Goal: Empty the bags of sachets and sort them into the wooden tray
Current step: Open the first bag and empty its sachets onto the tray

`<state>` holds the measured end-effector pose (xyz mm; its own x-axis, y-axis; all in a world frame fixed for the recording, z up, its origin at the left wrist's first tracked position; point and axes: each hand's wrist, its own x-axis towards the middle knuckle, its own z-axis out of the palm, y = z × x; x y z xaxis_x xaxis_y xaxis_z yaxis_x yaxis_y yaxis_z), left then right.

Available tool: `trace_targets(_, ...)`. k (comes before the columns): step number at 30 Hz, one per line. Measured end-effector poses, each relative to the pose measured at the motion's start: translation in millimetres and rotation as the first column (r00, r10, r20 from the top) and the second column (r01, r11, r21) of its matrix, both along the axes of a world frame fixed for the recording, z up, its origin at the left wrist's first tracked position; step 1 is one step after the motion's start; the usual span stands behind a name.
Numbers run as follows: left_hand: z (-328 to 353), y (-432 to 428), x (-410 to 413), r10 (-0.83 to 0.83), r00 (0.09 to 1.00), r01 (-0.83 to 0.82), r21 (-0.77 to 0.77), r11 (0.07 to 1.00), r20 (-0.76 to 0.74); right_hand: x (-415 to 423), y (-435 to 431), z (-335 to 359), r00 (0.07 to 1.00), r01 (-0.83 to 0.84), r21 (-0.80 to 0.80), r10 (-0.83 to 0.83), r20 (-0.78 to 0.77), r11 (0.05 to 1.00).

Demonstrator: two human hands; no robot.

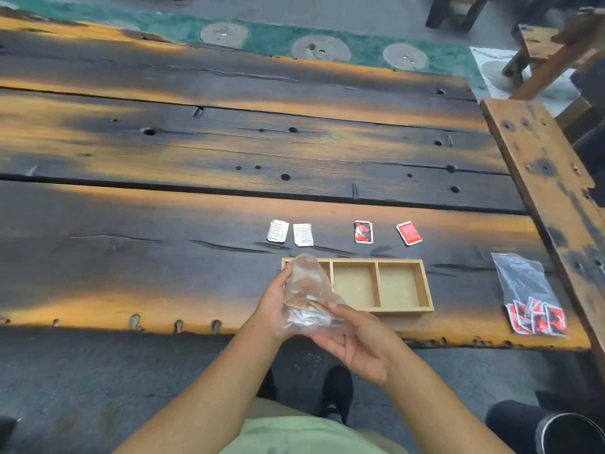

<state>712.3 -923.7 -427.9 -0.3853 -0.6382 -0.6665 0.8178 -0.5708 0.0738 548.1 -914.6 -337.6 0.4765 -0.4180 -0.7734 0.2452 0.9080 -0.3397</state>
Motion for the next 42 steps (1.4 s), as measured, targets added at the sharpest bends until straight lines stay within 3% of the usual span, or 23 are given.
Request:
trace_targets(11,13.7,-0.5,0.8,0.095,0.995,-0.097,0.078,0.992,0.034,-1.2,-5.4,18.3,1.0,-0.002,-0.016,0.002,0.02,1.0)
trace_targets(19,25.9,5.2,-3.9,0.133,0.984,-0.132,-0.016,0.991,0.115,-6.3,2.6,22.9,0.997,-0.075,-0.084,0.073,-0.017,0.994)
trace_targets(31,39.4,7.0,14.4,0.037,0.999,-0.037,-0.017,0.999,0.01,-1.3,3.9,33.0,0.993,-0.114,-0.163,0.115,0.0,0.98)
trace_targets(35,47.3,-2.2,20.5,-0.048,0.977,0.07,-0.101,0.992,0.209,-4.0,3.6,32.0,0.977,-0.208,-0.257,0.188,-0.101,0.944)
trace_targets(42,75.0,-20.7,35.1,0.073,0.858,0.042,-0.212,0.976,0.508,-14.2,5.8,17.0,0.86,-0.442,-0.377,0.265,-0.436,0.814)
